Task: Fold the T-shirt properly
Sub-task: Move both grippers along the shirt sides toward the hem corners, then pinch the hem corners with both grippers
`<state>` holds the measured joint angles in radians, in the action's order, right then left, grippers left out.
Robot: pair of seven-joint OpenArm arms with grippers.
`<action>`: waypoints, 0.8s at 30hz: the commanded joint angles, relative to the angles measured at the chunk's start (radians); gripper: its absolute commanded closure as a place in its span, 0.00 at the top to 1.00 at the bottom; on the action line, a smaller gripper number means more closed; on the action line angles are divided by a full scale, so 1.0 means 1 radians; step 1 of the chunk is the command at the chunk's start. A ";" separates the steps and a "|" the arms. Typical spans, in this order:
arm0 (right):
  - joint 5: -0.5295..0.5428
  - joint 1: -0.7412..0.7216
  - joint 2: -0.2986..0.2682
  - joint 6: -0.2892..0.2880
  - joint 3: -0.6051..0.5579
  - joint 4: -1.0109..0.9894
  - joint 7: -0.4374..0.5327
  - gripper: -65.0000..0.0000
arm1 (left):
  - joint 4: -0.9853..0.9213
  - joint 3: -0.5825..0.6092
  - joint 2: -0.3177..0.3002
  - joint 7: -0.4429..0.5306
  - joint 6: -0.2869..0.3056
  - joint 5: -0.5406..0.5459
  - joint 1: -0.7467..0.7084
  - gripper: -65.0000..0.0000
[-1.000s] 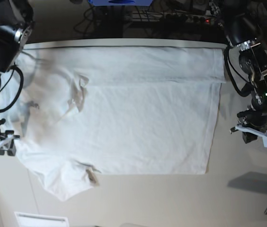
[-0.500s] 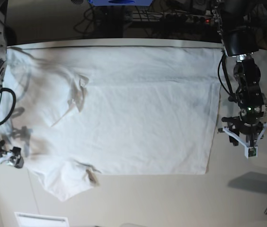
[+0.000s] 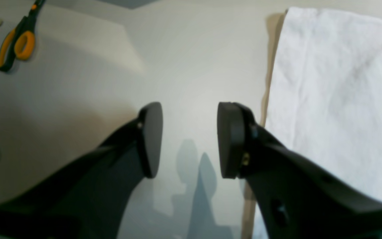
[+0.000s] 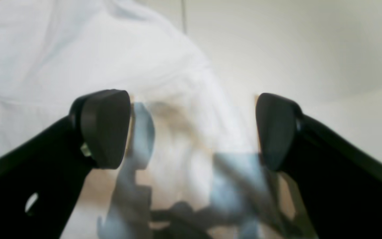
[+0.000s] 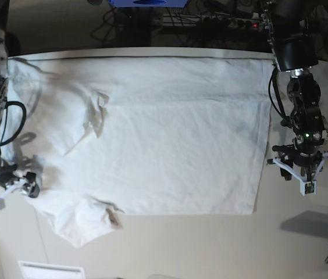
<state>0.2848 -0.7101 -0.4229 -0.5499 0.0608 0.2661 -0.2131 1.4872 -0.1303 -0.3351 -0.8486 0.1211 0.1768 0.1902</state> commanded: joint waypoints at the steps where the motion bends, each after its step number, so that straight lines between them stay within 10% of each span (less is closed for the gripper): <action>1: 0.008 -0.033 -0.006 -0.011 -0.013 0.014 -0.006 0.84 | 0.017 -0.004 -0.014 0.013 -0.004 -0.003 0.019 0.42; 16: 0.008 -0.030 0.026 -0.011 -0.023 0.014 -0.006 0.00 | -0.142 -0.006 -0.012 0.015 -0.004 0.000 0.134 0.53; 24: 0.008 -0.010 0.028 -0.011 -0.025 0.014 -0.007 0.00 | -0.543 0.004 0.031 0.188 0.039 0.000 0.389 0.59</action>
<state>0.3008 -0.6956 -0.3843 -0.5568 0.0387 0.2703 -0.2092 0.9215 -0.1265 -0.2977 -0.6827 0.1574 0.1749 0.5488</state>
